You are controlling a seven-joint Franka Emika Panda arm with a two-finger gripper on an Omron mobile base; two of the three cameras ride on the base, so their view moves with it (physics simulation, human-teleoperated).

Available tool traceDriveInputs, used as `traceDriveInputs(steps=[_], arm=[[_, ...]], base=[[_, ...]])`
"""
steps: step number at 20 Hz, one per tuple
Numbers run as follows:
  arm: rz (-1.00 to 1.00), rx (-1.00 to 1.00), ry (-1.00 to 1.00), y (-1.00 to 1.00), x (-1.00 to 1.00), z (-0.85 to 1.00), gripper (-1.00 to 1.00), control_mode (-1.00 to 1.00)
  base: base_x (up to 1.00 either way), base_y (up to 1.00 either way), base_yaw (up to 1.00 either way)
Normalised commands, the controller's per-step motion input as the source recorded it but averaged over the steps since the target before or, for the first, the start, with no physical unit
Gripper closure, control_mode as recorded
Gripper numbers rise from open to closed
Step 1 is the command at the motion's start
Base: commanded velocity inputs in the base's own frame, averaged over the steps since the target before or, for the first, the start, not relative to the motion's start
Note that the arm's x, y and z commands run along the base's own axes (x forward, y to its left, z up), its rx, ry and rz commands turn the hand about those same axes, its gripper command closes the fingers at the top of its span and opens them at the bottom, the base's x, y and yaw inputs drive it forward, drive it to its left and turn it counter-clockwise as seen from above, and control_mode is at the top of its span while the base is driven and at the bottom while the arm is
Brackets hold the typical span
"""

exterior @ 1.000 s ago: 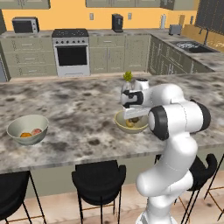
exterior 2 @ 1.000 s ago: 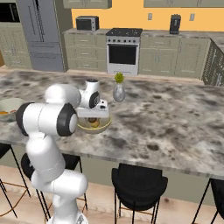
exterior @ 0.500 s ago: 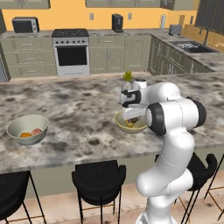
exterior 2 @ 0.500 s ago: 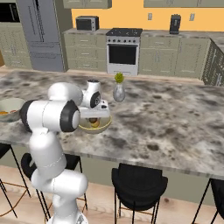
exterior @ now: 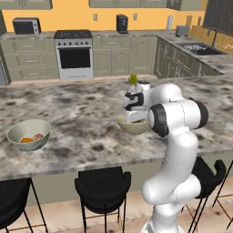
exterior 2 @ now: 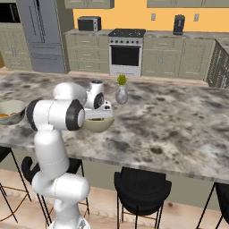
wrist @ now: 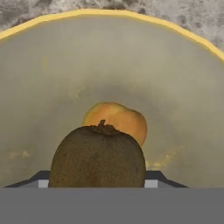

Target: Take the fruits from the plate on the dining counter and place two fruits in each bowl.

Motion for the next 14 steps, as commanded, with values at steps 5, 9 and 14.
traceDriveInputs(steps=[5, 9, 14], arm=[[0.0, 0.0, 0.0, 0.0, 0.08, 0.0, 1.0, -1.0], [0.0, 0.01, 0.0, -0.02, -0.38, 0.0, 1.0, -1.0], [0.0, 0.0, 0.0, 0.0, -0.01, 0.0, -1.0, -1.0]], base=[[0.0, 0.0, 0.0], [0.0, 0.0, 0.0], [0.0, 0.0, 0.0]])
